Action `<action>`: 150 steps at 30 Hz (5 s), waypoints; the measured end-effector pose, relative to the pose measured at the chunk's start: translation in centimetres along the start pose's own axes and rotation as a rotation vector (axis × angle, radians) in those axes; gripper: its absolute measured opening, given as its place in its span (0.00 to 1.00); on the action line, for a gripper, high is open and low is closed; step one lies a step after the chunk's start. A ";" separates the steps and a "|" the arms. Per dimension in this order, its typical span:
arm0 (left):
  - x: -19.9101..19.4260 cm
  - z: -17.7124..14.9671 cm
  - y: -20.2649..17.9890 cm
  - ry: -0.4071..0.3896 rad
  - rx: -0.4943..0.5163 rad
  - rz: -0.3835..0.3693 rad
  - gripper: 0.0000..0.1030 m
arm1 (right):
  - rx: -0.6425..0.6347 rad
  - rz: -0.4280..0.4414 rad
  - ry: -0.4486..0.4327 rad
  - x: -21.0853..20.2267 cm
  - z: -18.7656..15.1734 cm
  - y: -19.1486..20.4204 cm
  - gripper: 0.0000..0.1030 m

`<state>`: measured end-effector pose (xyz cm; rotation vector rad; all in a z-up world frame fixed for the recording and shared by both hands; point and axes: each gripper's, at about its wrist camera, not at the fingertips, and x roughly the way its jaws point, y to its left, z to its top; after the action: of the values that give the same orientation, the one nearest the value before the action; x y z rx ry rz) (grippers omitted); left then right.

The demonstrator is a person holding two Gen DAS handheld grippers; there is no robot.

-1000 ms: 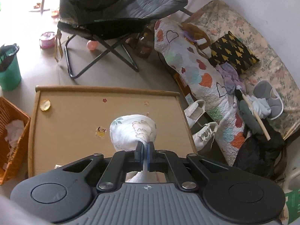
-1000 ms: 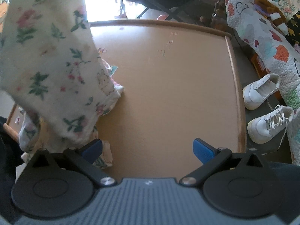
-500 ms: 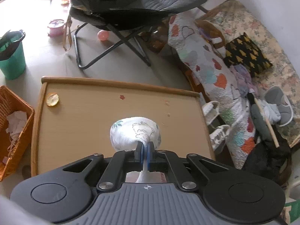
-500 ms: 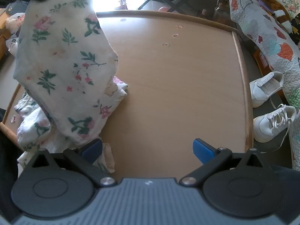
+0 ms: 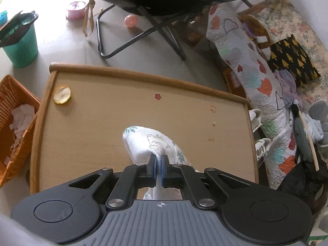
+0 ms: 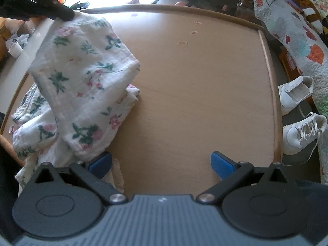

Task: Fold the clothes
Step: 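Carry the floral cloth with the left gripper over the table, then open the left gripper to drop the floral cloth onto the table, then grasp the floral cloth edge with the right gripper, then pull the cloth edge with the right gripper to spread it on the table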

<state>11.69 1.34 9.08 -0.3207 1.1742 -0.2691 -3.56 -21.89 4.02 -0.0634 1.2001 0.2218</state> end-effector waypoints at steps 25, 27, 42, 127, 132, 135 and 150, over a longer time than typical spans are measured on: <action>2.9 -0.9 2.7 -0.066 -0.133 0.045 0.33 | 0.102 0.001 -0.017 -0.5 -1.1 -0.7 1.00; 1.3 -1.1 2.7 -0.146 -0.174 0.053 0.50 | 0.126 0.002 -0.021 -0.7 -1.4 -1.0 0.99; -4.9 -10.7 3.3 -0.183 -0.149 0.032 0.58 | 0.098 0.003 -0.172 -4.2 -2.7 -1.0 0.82; -2.9 -23.8 5.6 -0.119 -0.172 0.037 0.58 | -0.046 -0.046 -0.084 -1.5 1.2 -5.9 0.03; -2.6 -23.6 4.9 -0.126 -0.181 0.012 0.58 | -0.080 -0.023 -0.066 -1.3 1.5 -7.1 0.03; -2.5 -23.4 4.5 -0.134 -0.179 0.026 0.58 | -0.066 -0.017 -0.062 -1.5 1.3 -7.9 0.03; -2.5 -20.7 0.7 -0.174 -0.077 0.024 0.58 | 0.075 -0.112 -0.179 -4.5 0.2 -11.4 0.03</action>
<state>-8.43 0.70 3.67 -0.3891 1.0176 -0.1718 -2.63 -33.58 7.44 -0.0441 1.0219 0.0820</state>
